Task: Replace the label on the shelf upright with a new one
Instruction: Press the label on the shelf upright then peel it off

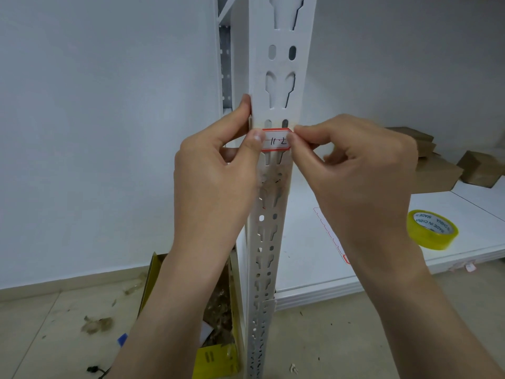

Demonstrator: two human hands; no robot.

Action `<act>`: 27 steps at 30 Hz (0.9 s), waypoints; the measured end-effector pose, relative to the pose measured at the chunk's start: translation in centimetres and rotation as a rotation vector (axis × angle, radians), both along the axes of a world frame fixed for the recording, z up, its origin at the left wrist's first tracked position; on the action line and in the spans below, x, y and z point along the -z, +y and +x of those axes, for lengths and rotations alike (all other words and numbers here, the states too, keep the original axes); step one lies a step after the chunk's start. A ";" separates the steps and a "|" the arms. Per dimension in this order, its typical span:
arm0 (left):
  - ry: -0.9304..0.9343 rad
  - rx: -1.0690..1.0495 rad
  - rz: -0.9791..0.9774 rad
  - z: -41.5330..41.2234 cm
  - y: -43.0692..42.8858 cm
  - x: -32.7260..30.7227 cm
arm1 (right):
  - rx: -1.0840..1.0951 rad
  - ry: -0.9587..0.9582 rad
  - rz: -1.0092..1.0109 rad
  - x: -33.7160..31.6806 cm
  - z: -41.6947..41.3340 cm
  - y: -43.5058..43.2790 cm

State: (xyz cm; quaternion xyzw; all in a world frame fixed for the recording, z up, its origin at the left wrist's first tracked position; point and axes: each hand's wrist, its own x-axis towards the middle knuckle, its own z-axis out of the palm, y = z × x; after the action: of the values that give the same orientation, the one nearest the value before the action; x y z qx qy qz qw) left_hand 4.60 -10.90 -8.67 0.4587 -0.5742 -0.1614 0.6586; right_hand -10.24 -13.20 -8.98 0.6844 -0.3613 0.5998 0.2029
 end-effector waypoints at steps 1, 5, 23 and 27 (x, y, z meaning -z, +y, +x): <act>-0.001 -0.001 -0.002 0.0 0.0 0.0 | 0.000 -0.004 0.005 -0.1 0.1 -0.1; -0.006 0.003 -0.003 0.0 0.0 0.0 | 0.018 -0.005 0.032 -0.3 0.4 -0.3; 0.032 0.024 -0.020 -0.1 -0.1 0.1 | 0.024 -0.012 0.159 -1.2 0.6 -0.4; 0.027 0.014 -0.022 -0.1 0.0 0.0 | 0.028 -0.004 0.171 -1.4 0.6 -0.4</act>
State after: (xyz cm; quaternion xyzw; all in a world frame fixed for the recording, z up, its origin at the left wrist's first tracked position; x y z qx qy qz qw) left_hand 4.47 -10.91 -8.67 0.4452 -0.5701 -0.1661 0.6702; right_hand -9.68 -13.64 -7.59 0.6928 -0.4212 0.5653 0.1515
